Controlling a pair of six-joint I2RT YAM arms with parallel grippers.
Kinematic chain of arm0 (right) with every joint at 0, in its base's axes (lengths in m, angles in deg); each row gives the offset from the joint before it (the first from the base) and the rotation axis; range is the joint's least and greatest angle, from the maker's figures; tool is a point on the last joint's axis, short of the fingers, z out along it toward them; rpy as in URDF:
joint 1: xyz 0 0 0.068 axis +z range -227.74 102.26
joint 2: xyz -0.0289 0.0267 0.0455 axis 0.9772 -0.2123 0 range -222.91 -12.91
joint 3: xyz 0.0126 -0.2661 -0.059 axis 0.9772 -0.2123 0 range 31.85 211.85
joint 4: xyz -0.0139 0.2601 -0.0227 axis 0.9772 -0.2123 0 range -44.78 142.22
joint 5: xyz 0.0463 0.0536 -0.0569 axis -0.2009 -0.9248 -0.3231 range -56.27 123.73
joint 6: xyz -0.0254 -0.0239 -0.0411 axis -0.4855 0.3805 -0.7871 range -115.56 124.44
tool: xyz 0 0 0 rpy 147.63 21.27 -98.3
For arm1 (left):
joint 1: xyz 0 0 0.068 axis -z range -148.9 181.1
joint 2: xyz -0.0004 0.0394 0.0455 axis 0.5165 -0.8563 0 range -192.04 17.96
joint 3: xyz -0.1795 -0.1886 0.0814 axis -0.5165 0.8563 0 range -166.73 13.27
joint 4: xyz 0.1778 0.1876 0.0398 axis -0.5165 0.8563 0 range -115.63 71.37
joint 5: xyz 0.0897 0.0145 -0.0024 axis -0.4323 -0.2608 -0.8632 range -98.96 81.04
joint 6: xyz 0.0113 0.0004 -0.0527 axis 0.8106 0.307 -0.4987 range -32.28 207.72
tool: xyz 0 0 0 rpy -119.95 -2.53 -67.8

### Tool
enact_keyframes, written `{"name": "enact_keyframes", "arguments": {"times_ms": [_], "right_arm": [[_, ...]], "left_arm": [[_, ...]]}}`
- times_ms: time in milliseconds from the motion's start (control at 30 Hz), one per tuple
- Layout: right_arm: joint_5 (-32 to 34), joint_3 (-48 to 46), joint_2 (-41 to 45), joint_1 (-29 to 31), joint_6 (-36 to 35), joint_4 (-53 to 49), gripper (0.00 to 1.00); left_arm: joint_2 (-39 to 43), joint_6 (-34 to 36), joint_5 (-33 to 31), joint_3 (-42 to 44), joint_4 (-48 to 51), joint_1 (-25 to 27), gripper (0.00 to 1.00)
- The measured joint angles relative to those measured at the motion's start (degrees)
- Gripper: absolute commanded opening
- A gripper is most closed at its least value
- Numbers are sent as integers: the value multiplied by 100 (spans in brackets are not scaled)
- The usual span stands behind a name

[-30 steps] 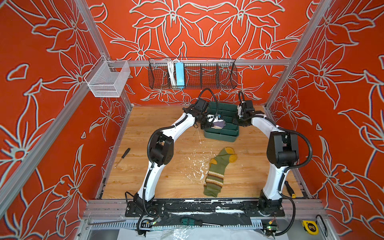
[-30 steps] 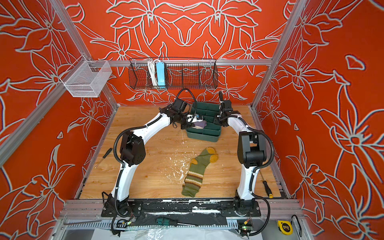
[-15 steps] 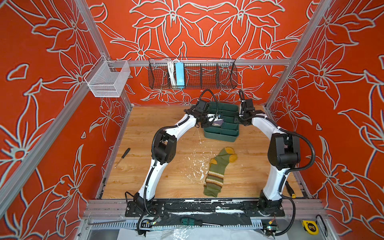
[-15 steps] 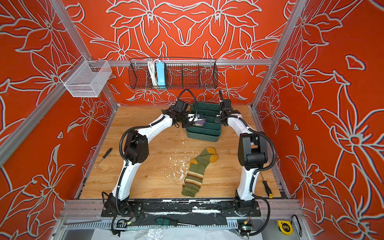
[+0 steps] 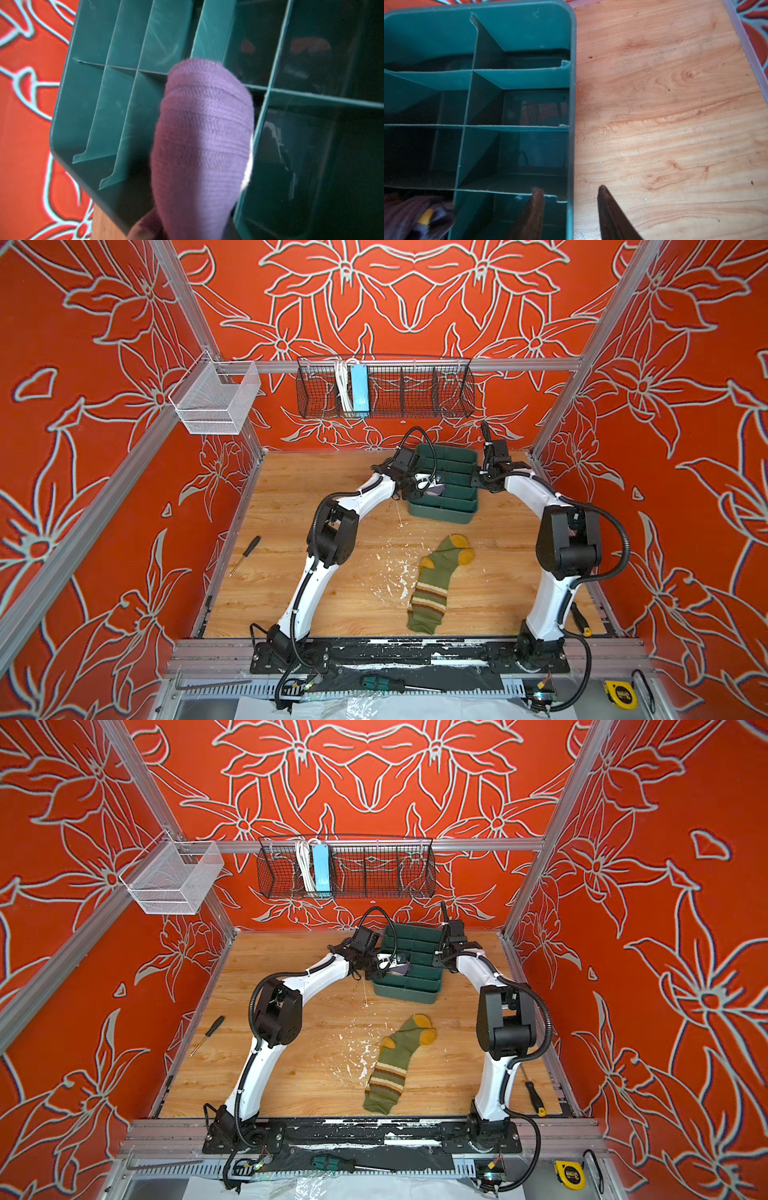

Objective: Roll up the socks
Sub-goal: 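Lower the purple sock roll into a tray compartment with the left gripper and release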

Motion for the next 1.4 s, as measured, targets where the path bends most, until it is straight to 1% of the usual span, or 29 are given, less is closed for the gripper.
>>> {"name": "enact_keyframes", "arguments": {"times_ms": [100, 300, 500, 667, 800, 933, 1067, 1200, 1333, 1400], "right_arm": [[-96, -146, 0, -17, -2, 7, 51], [-369, -203, 0, -35, -28, -22, 52], [-780, -321, 26, -44, -33, -4, 52], [-1268, -369, 33, -37, -20, 4, 51], [-1657, -369, 33, -37, -20, 50, 51], [-1858, -363, 31, 13, -4, 37, 51], [-1880, -295, -31, 127, -4, -31, 50], [-1875, -170, -192, 308, -20, -109, 47], [-1829, -33, -363, 511, -52, -212, 43], [-1799, 31, -424, 592, -68, -260, 41]], "left_arm": [[2, 0, -125, 94, -103, 26, 0], [326, -26, -304, 636, -216, 28, 0], [654, -22, -483, 986, 229, 20, 0], [909, -2, -616, 1152, 885, 20, 0], [988, -2, -704, 1158, 1370, 17, 0], [986, -50, -763, 1075, 1753, 0, 0], [946, -96, -780, 997, 2002, -31, 0], [903, -114, -820, 940, 2129, -46, 0], [629, -160, -949, 542, 2424, -39, 0], [474, -181, -1032, 332, 2564, -37, 3]]}}
